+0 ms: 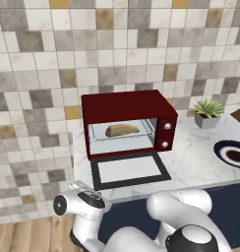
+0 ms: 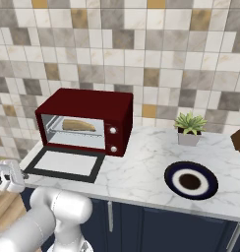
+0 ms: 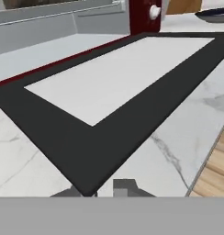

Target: Pull the toaster oven rack outwards. Pick up the baguette from the plate and place it on the toaster oven rack. Close the toaster oven door fully and set the temperature to the lowest setting.

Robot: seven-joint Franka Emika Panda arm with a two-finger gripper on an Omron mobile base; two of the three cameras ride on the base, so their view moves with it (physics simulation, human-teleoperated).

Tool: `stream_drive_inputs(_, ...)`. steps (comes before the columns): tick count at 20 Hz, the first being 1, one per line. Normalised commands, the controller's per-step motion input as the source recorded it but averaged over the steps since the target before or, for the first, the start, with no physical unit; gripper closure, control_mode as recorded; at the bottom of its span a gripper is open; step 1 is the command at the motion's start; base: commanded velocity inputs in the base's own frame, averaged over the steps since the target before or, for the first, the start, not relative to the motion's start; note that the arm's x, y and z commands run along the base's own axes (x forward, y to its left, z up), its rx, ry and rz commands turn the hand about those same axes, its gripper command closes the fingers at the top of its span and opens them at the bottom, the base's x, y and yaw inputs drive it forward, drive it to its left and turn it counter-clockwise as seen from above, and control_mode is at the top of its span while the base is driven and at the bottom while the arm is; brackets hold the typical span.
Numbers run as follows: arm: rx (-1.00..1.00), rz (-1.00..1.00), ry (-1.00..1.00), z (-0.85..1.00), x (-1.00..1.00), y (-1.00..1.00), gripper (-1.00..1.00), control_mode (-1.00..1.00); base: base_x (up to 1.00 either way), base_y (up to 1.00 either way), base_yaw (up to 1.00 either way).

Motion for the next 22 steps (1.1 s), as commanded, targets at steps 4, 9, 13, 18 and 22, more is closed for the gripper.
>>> stream_drive_inputs(4, 0.0, 0.0, -0.07, 0.0, 0.02, -0.33, 1.0, -1.0, 0.0, 0.0, 0.0)
stream_drive_inputs(9, 0.0, 0.0, -0.11, 0.03, 0.06, -0.27, 1.0, -1.0, 0.0, 0.0, 0.0)
stream_drive_inputs(13, 0.0, 0.0, -0.15, 0.07, 0.22, -0.26, 1.0, -1.0, 0.0, 0.0, 0.0)
stream_drive_inputs(18, 0.0, 0.0, -0.17, 0.08, 0.35, -0.23, 1.0, -1.0, 0.0, 0.0, 0.0)
stream_drive_inputs(22, 0.0, 0.0, -0.17, 0.11, 0.37, -0.31, 1.0, -1.0, 0.0, 0.0, 0.0)
